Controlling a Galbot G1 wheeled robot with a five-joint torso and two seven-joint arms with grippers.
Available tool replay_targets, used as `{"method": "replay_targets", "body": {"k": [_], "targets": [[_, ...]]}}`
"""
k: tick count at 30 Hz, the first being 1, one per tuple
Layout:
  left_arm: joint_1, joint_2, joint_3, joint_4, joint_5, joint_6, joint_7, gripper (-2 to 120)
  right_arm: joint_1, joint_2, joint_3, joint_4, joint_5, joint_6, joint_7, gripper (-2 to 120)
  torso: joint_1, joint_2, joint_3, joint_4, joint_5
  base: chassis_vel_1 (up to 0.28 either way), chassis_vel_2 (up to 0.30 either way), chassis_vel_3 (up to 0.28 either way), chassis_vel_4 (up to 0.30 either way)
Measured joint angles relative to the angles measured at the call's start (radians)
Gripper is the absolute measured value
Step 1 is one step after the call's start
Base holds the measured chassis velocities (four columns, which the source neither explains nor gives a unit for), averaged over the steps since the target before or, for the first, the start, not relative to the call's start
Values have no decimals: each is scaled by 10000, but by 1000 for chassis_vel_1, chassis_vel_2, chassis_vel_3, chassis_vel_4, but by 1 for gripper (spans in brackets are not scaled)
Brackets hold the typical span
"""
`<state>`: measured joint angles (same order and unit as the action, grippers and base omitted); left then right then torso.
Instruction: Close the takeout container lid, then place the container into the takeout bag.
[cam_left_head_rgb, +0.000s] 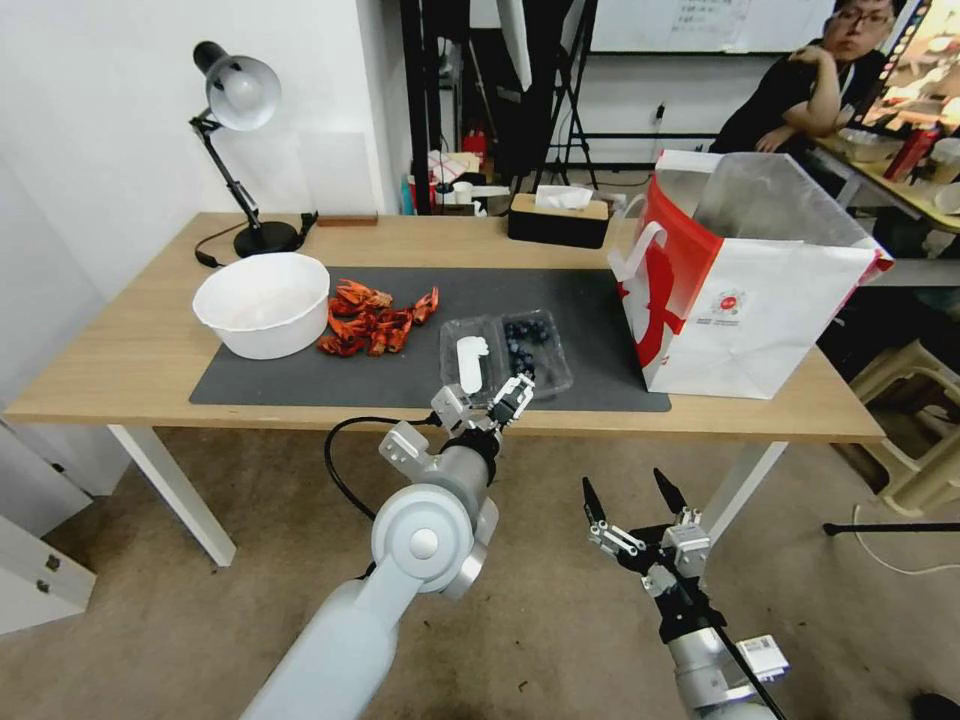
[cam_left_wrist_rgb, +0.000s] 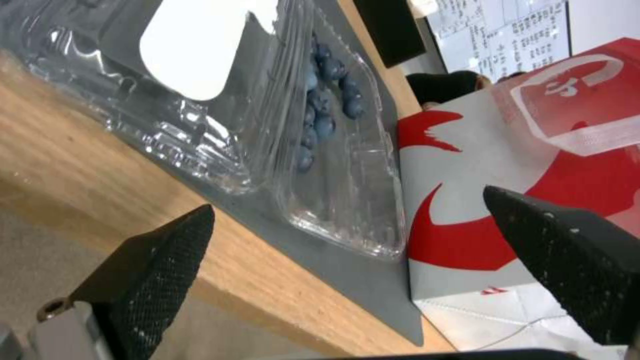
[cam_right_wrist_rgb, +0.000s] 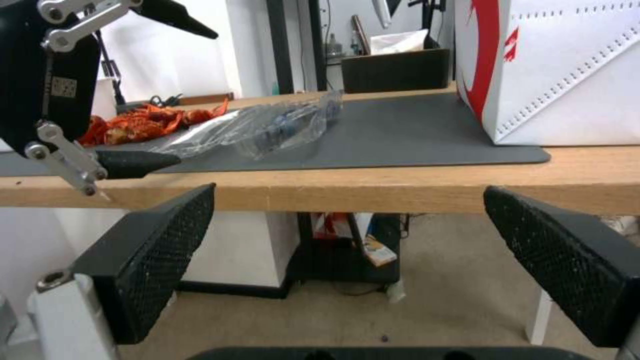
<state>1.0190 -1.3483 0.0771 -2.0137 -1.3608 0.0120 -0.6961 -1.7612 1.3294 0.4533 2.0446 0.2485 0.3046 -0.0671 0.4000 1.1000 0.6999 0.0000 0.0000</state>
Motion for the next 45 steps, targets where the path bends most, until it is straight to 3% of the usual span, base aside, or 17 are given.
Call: {"method": "replay_targets", "body": {"k": [45], "targets": [[-226, -30, -330, 595, -42, -153, 234, 100, -18, 144, -50, -92, -195, 44, -10, 100, 0, 1, 0, -1, 0, 0, 0, 0, 0]]}}
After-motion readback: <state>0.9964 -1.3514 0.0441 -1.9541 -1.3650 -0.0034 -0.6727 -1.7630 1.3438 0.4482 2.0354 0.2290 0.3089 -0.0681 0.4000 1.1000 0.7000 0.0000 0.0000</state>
